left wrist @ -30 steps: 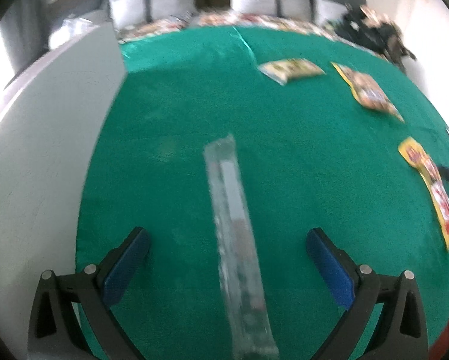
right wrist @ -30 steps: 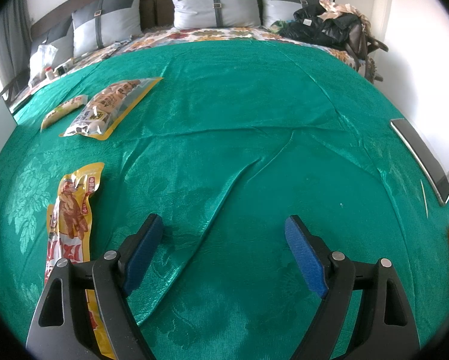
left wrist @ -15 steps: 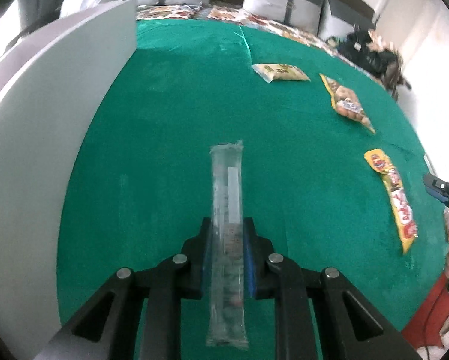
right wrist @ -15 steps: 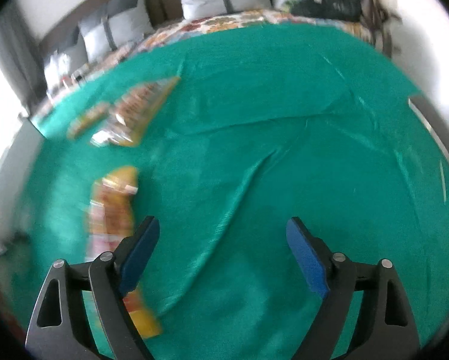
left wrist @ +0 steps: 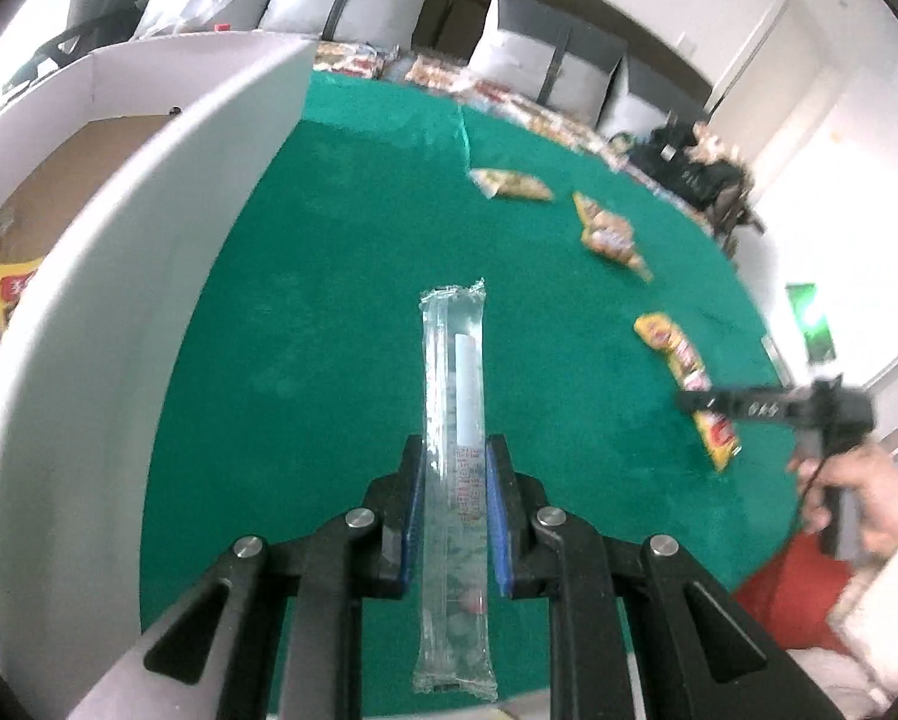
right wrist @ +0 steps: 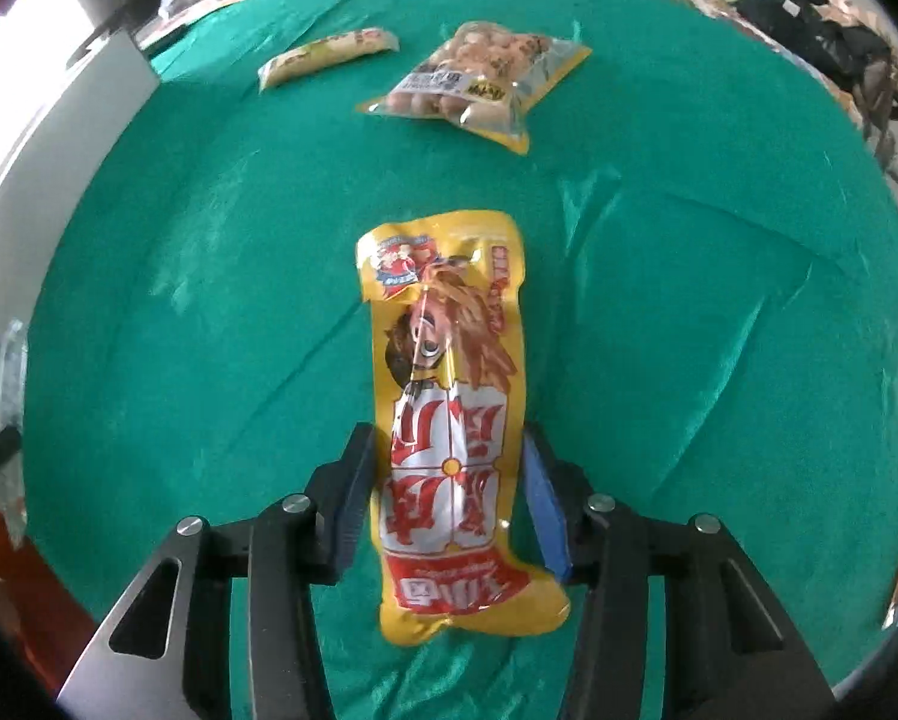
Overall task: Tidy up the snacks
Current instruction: 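Carry both packs into the box and open both tools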
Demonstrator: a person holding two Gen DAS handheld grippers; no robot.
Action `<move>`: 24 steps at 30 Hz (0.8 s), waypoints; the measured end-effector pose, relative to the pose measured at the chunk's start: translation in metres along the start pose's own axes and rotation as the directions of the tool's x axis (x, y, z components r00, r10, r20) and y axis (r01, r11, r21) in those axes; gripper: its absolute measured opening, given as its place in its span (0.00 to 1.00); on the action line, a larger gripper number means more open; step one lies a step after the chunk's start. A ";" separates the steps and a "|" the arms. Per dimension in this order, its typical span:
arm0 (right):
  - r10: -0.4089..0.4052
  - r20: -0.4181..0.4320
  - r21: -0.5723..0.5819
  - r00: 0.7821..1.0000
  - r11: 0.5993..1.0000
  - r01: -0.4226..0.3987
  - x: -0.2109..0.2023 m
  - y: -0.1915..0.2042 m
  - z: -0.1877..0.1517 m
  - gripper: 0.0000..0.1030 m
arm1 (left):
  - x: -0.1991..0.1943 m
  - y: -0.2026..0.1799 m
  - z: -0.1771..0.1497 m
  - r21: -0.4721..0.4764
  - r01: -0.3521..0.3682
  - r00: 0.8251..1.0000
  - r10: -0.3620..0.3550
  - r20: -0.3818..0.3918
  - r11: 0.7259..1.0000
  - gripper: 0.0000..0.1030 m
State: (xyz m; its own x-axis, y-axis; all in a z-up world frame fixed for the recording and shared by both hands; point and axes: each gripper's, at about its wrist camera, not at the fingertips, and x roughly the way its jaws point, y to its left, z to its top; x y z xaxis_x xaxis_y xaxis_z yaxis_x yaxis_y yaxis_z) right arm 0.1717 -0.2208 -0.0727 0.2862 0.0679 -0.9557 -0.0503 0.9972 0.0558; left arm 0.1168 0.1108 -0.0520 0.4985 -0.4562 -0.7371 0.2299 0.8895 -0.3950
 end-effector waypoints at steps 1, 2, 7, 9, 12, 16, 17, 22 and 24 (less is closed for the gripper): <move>0.017 0.006 0.015 1.000 1.000 -0.017 -0.004 -0.002 -0.006 0.47 | -0.010 0.001 -0.001 -0.010 0.021 1.000 -0.021 0.011 1.000 0.17; 0.059 0.018 0.048 0.998 0.997 -0.060 -0.008 -0.007 -0.013 0.47 | -0.017 0.001 -0.001 -0.018 0.037 0.999 -0.037 0.018 0.999 0.17; 0.279 0.117 0.157 0.953 0.943 -0.295 -0.048 0.000 -0.016 0.47 | -0.057 0.011 0.008 -0.054 0.094 0.992 -0.089 0.091 0.994 0.18; 0.353 0.147 0.123 0.924 0.920 -0.372 -0.068 0.028 -0.005 0.47 | -0.076 0.024 0.015 -0.088 0.104 0.987 -0.092 0.133 0.991 0.18; 0.496 0.170 0.007 0.851 0.863 -0.505 -0.103 0.102 0.025 0.48 | -0.107 0.052 0.029 -0.140 0.091 0.979 -0.063 0.195 0.986 0.18; 0.636 0.145 -0.152 0.758 0.771 -0.618 -0.136 0.211 0.061 0.48 | -0.145 0.103 0.047 -0.192 -0.043 0.965 0.090 0.248 0.981 0.18; 0.657 0.135 -0.181 0.741 0.752 -0.634 -0.139 0.235 0.067 0.48 | -0.150 0.114 0.050 -0.205 -0.067 0.961 0.118 0.251 0.977 0.18; 0.689 0.110 -0.302 0.717 0.710 -0.636 -0.138 0.344 0.089 0.58 | -0.165 0.168 0.056 -0.274 -0.274 0.920 0.334 0.203 0.922 0.23; 0.670 0.096 -0.313 0.736 0.722 -0.617 -0.130 0.369 0.089 0.68 | -0.173 0.185 0.050 -0.304 -0.341 0.893 0.407 0.191 0.890 0.38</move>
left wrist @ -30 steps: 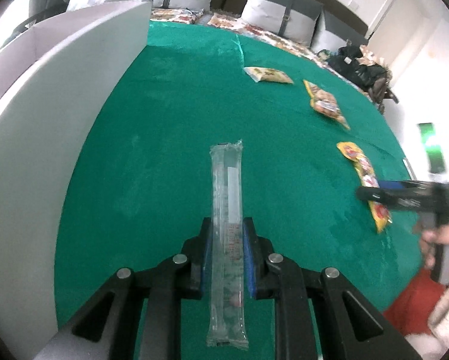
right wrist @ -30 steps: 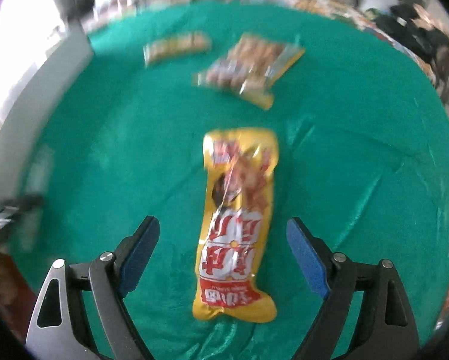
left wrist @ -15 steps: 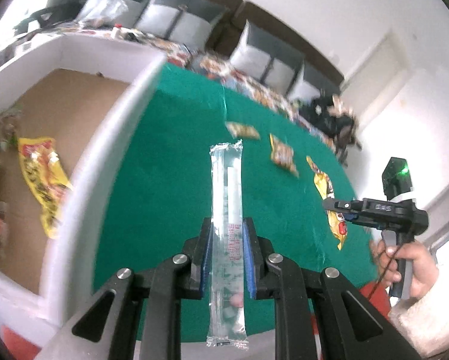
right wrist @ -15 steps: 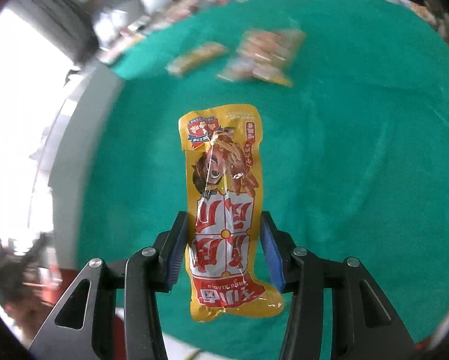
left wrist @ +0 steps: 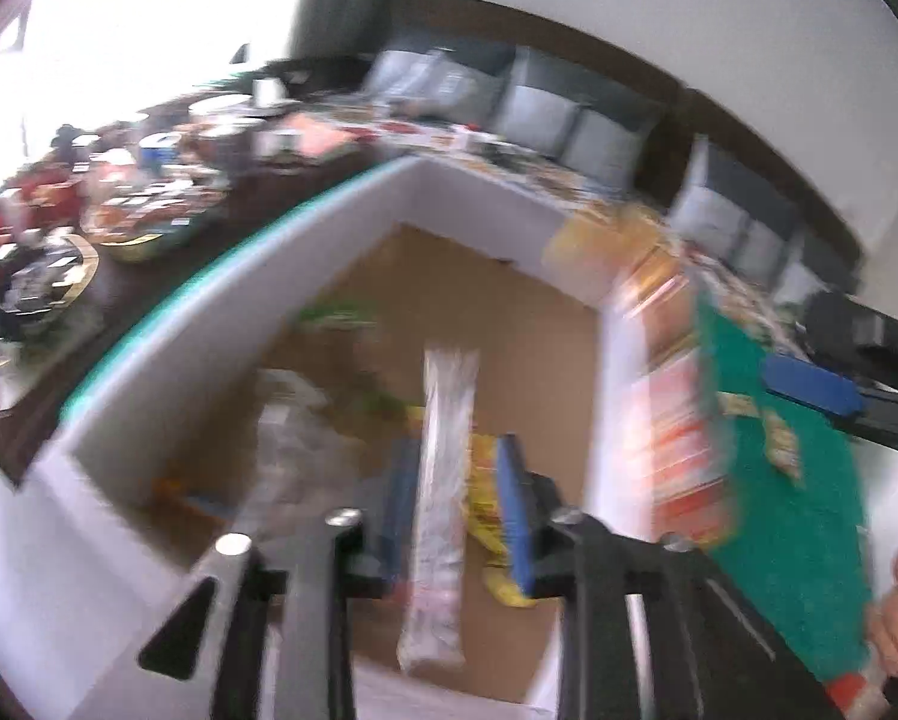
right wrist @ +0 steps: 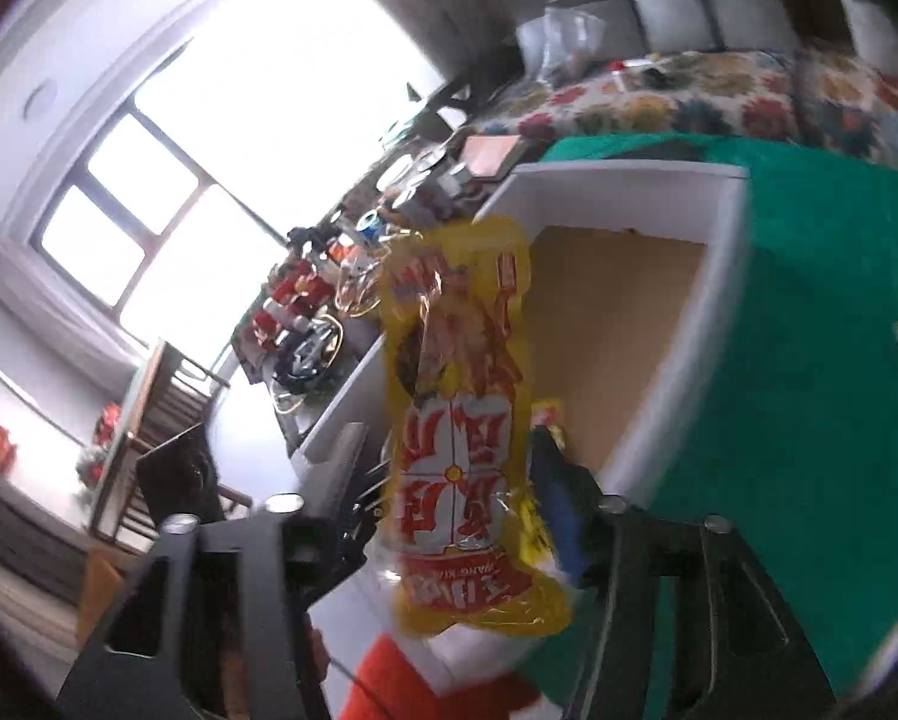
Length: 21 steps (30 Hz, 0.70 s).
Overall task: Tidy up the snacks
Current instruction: 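Carry both packs into the box and open both tools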
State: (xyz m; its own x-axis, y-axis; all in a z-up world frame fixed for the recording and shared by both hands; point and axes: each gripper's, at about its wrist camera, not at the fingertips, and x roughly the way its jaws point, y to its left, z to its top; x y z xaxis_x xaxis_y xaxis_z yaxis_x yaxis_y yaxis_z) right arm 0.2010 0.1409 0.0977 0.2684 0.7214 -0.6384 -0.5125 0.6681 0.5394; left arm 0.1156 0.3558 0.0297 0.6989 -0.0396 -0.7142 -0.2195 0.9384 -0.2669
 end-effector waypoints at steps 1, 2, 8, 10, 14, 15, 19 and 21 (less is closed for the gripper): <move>-0.005 -0.005 0.001 1.000 1.000 0.005 0.008 0.000 0.003 0.68 | -0.001 0.006 -0.002 -0.012 -0.032 0.999 0.032 0.011 0.999 0.53; -0.003 0.002 0.003 1.000 1.000 0.003 0.009 0.001 0.000 0.68 | -0.006 0.014 -0.005 -0.033 -0.059 0.998 0.059 0.028 0.998 0.67; -0.171 0.106 -0.123 0.980 0.975 0.184 -0.032 -0.041 -0.032 0.69 | -0.014 0.003 -0.016 -0.035 -0.093 0.993 0.096 0.074 0.995 0.81; -0.265 0.124 -0.146 0.956 0.948 0.282 -0.041 -0.070 -0.046 0.71 | -0.016 -0.019 -0.020 0.016 -0.088 0.993 0.087 0.079 0.996 0.81; -0.513 0.088 -0.152 0.854 0.840 0.521 -0.066 -0.161 -0.102 0.71 | -0.016 -0.095 -0.027 0.191 -0.058 0.995 0.042 0.086 0.980 0.86; -0.563 0.073 -0.142 0.823 0.811 0.567 -0.075 -0.183 -0.117 0.71 | -0.015 -0.118 -0.031 0.235 -0.044 0.996 0.025 0.081 0.971 0.86; -0.696 0.042 -0.035 0.716 0.716 0.698 -0.127 -0.261 -0.170 0.71 | -0.005 -0.187 -0.045 0.334 0.005 0.999 -0.022 0.046 0.942 0.86; -0.742 0.044 0.035 0.669 0.671 0.741 -0.155 -0.291 -0.190 0.71 | 0.004 -0.216 -0.053 0.366 0.025 0.999 -0.034 0.017 0.930 0.86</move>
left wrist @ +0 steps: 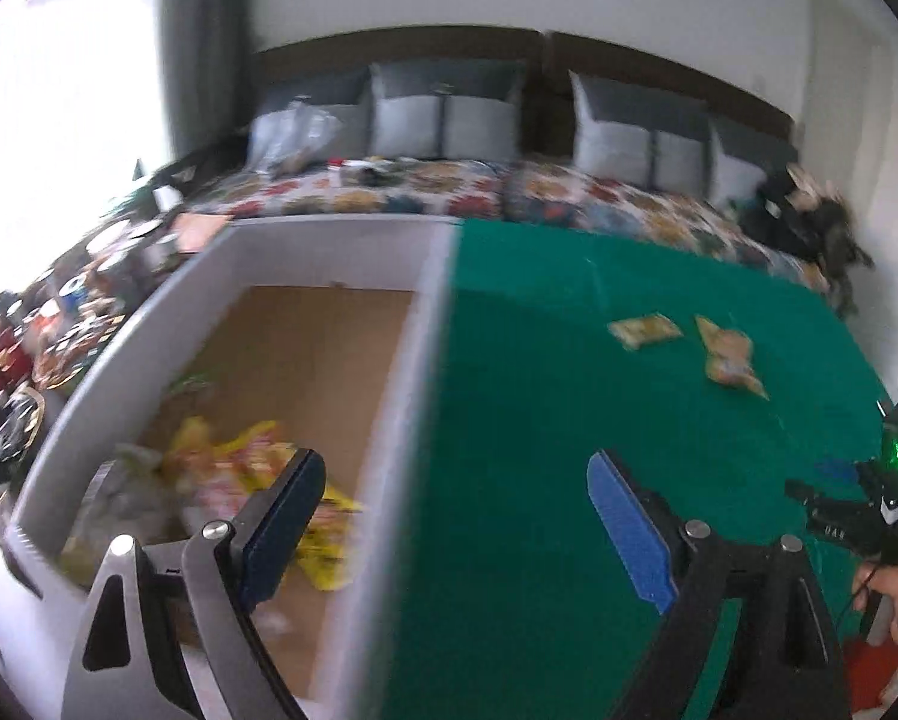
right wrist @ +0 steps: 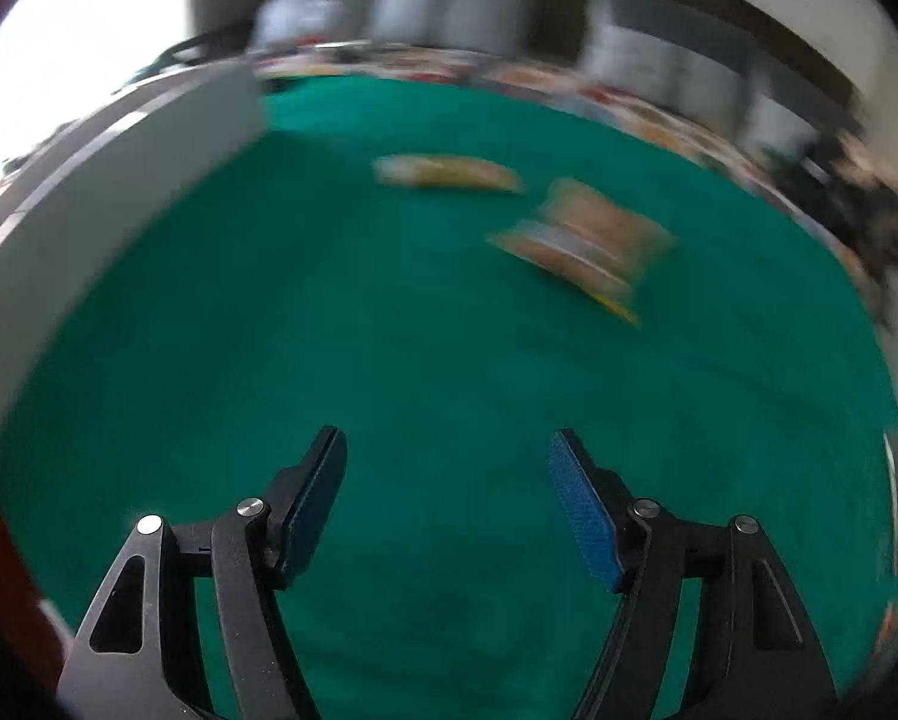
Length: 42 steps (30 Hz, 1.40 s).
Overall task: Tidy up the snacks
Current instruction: 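Carry both packs into the box and open both tools, then return both open tools over the green sheet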
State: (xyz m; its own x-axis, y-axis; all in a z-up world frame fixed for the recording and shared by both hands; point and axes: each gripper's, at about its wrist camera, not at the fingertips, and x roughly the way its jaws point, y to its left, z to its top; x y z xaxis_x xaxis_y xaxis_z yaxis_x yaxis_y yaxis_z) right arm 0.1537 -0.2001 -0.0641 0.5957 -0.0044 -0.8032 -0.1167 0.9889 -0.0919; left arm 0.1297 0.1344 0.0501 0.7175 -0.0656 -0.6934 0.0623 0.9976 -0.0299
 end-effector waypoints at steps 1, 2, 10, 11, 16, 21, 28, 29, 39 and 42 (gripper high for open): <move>-0.028 0.005 0.029 1.000 0.999 0.028 -0.001 -0.017 -0.008 0.71 | 0.004 -0.014 0.001 0.016 0.004 1.000 -0.004 -0.010 1.000 0.86; -0.054 0.008 0.061 0.999 0.997 0.053 -0.001 -0.035 -0.015 0.71 | 0.008 -0.026 0.002 0.031 0.007 1.000 -0.006 -0.017 1.000 0.86; -0.117 0.006 0.188 0.993 0.976 0.113 -0.014 -0.091 -0.045 0.71 | 0.037 -0.106 0.002 0.136 0.008 0.997 0.001 -0.071 0.991 0.86; -0.118 0.008 0.188 0.993 0.976 0.114 -0.012 -0.093 -0.045 0.71 | 0.041 -0.111 0.002 0.141 0.011 0.997 0.000 -0.077 0.990 0.86; -0.115 0.023 0.190 0.993 0.976 0.108 -0.007 -0.090 -0.044 0.71 | 0.071 -0.124 -0.010 0.146 0.033 0.993 -0.016 -0.116 0.989 0.86; -0.100 0.012 0.218 0.995 0.971 0.094 -0.001 -0.098 -0.043 0.76 | 0.135 -0.130 -0.040 0.071 0.090 0.966 -0.069 -0.249 0.993 0.86; -0.096 0.001 0.247 0.995 0.965 0.093 0.000 -0.106 -0.045 0.83 | 0.174 -0.142 -0.053 0.096 0.063 0.973 -0.040 -0.226 0.993 0.90; -0.097 0.000 0.246 0.995 0.965 0.094 -0.001 -0.106 -0.045 0.83 | 0.180 -0.144 -0.050 0.102 0.065 0.976 -0.042 -0.212 0.993 0.93; -0.095 0.000 0.247 0.995 0.965 0.092 0.000 -0.107 -0.045 0.84 | 0.201 -0.135 -0.032 0.098 0.075 0.982 -0.056 -0.182 0.992 1.00; -0.093 -0.003 0.250 0.996 0.964 0.090 0.000 -0.108 -0.045 0.86 | 0.201 -0.135 -0.032 0.099 0.073 0.982 -0.054 -0.182 0.992 1.00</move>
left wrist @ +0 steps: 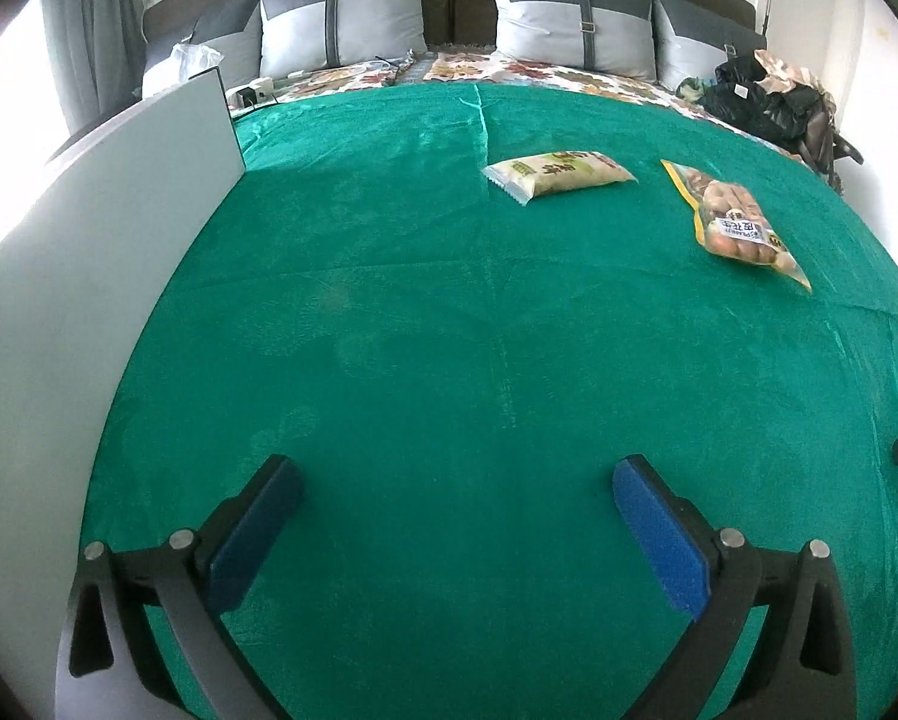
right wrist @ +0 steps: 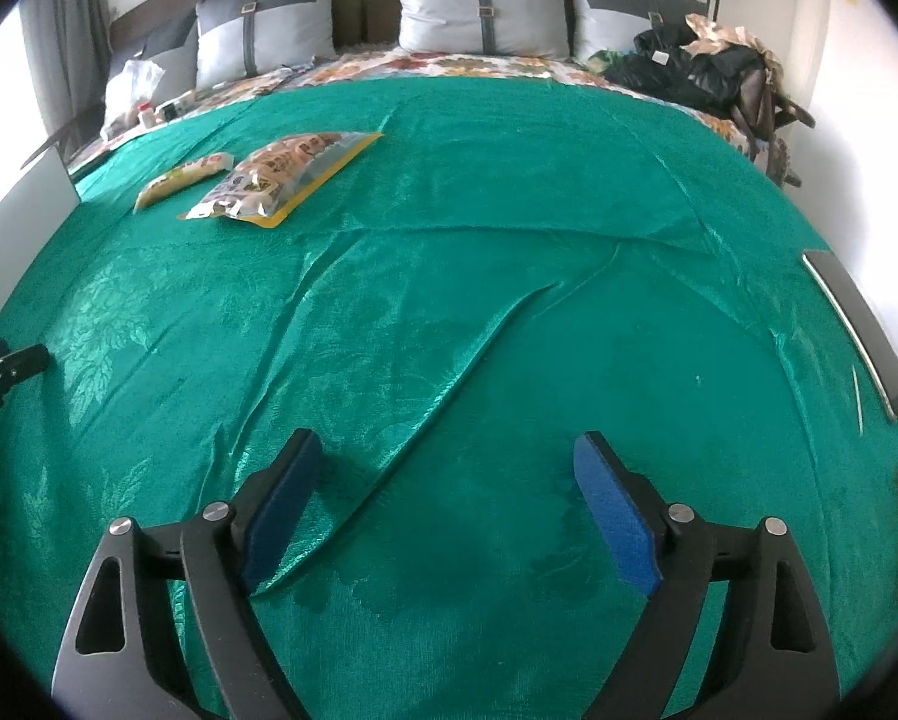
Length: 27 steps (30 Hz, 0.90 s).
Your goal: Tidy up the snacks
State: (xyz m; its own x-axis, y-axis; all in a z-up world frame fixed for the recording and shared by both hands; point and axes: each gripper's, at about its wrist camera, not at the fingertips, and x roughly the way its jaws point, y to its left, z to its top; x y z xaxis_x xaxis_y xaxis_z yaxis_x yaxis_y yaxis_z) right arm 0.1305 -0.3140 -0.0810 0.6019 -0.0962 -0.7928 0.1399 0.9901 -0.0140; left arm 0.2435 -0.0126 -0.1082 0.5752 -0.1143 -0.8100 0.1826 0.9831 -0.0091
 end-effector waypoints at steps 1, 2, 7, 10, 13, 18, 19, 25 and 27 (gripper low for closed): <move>0.002 -0.001 0.002 1.000 1.000 -0.002 0.000 0.000 0.000 0.87 | 0.000 0.000 0.000 -0.001 0.002 1.000 -0.002 0.000 1.000 1.00; 0.003 -0.017 0.012 1.000 1.000 -0.003 0.002 0.000 0.004 0.87 | 0.000 0.001 0.000 -0.001 0.003 1.000 -0.003 0.000 1.000 1.00; 0.096 0.018 0.108 0.995 0.989 -0.097 0.002 0.018 0.062 0.86 | 0.000 0.000 0.000 -0.001 0.002 1.000 -0.002 0.000 1.000 1.00; 0.171 -0.007 0.116 0.985 0.979 -0.169 0.026 0.052 0.114 0.86 | 0.000 0.000 0.000 -0.001 0.002 1.000 -0.002 0.000 1.000 1.00; 0.180 -0.082 0.109 0.980 0.979 -0.170 0.065 0.087 0.150 0.86 | 0.000 0.000 0.000 -0.001 0.002 1.000 -0.002 0.000 1.000 1.00; 0.064 -0.187 -0.003 0.980 0.998 -0.065 0.113 0.132 0.162 0.89 | 0.001 0.000 0.001 -0.001 0.002 1.000 -0.002 0.000 1.000 1.00; 0.026 -0.205 -0.060 0.979 0.997 -0.039 0.117 0.140 0.160 0.88 | 0.000 0.000 0.001 -0.001 0.002 1.000 -0.002 0.001 1.000 1.00; 0.074 -0.220 -0.158 0.973 0.981 -0.110 0.105 0.131 0.154 0.64 | 0.000 0.000 0.001 -0.001 0.002 1.000 -0.002 0.000 1.000 1.00; 0.081 -0.245 -0.209 0.966 0.969 -0.135 0.098 0.124 0.150 0.63 | 0.000 0.000 0.001 -0.001 0.002 1.000 -0.002 0.000 1.000 1.00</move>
State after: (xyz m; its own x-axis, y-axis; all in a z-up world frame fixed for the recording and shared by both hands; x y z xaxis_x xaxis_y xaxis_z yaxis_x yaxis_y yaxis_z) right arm 0.3253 -0.2156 -0.0693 0.3998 0.0126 -0.9165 -0.1098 0.9934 -0.0343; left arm 0.2443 -0.0123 -0.1080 0.5751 -0.1168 -0.8097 0.1833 0.9830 -0.0115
